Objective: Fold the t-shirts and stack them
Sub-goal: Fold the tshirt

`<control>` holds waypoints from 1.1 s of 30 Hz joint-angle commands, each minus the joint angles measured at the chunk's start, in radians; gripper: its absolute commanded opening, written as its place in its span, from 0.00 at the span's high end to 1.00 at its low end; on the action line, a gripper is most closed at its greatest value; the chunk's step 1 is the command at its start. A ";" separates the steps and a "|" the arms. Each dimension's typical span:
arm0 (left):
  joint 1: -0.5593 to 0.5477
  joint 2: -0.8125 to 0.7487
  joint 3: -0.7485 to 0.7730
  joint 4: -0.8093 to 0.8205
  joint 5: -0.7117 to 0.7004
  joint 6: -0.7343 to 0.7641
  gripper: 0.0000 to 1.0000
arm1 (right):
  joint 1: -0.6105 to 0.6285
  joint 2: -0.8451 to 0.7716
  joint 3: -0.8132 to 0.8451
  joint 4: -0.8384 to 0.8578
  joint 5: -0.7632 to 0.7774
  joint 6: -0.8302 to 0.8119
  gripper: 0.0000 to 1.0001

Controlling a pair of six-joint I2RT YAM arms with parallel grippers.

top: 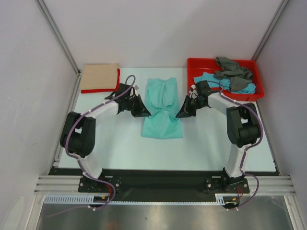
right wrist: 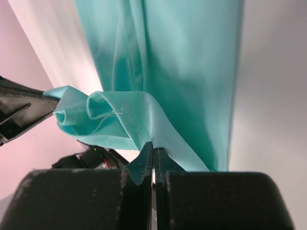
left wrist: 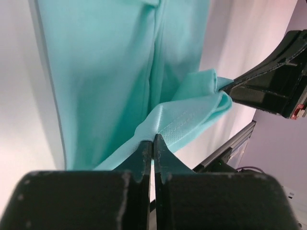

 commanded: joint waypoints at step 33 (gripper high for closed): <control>0.120 0.339 0.334 -0.072 0.087 0.121 0.72 | -0.082 0.280 0.405 -0.180 0.042 -0.081 0.79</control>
